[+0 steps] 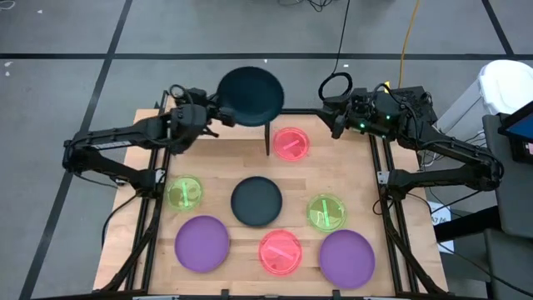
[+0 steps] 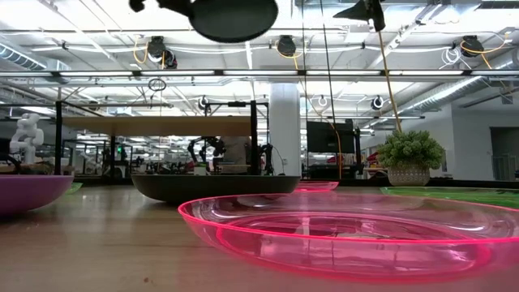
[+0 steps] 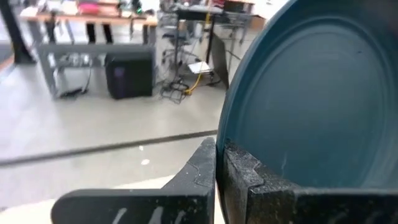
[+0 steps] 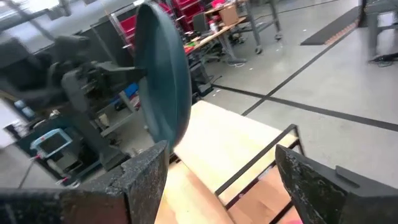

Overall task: Place and stack plates onto a shelf
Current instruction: Put the dark blue plate on the shelf

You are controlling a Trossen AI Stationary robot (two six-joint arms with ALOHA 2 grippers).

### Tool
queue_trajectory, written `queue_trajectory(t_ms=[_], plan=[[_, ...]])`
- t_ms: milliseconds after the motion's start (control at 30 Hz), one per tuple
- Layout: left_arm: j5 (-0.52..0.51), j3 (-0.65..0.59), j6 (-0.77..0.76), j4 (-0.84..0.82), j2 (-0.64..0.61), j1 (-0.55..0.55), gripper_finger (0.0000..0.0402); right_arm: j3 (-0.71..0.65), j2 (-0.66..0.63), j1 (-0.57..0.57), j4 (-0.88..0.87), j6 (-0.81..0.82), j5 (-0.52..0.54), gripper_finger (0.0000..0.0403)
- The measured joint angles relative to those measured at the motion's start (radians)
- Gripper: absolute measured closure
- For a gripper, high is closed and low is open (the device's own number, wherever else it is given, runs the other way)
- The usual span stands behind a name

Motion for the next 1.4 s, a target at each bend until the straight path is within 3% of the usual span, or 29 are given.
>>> queue_trajectory(t_ms=[300, 533, 700, 900, 1067, 1167, 1400], plan=[[0.002, 0.0, -0.398, -0.335, -0.057, 0.031, 0.0392, 0.0, 0.0, 0.0, -0.001, 0.031, -0.081, 0.0131], [0.07, 0.0, -0.903, -0.708, -0.045, 0.06, 0.0392, 0.0, 0.0, 0.0, -0.001, 0.05, -0.108, 0.0131], [0.076, 0.0, -1.087, -0.863, -0.038, 0.061, 0.0392, 0.0, 0.0, 0.0, -0.002, 0.044, -0.13, 0.0131], [0.195, 0.0, -1.335, -0.994, -0.038, 0.085, 0.0392, 0.0, 0.0, 0.0, -0.006, 0.025, -0.13, 0.0131], [0.196, 0.0, -1.464, -1.048, -0.039, 0.089, 0.0392, 0.0, 0.0, 0.0, -0.005, 0.02, -0.13, 0.0131], [0.215, 0.0, -1.638, -1.085, -0.039, 0.093, 0.0392, 0.0, 0.0, 0.0, -0.005, 0.02, -0.13, 0.0131], [0.245, -0.001, -1.664, -1.057, -0.001, 0.135, 0.0392, 0.0, 0.0, 0.0, -0.005, 0.011, -0.13, 0.0131]])
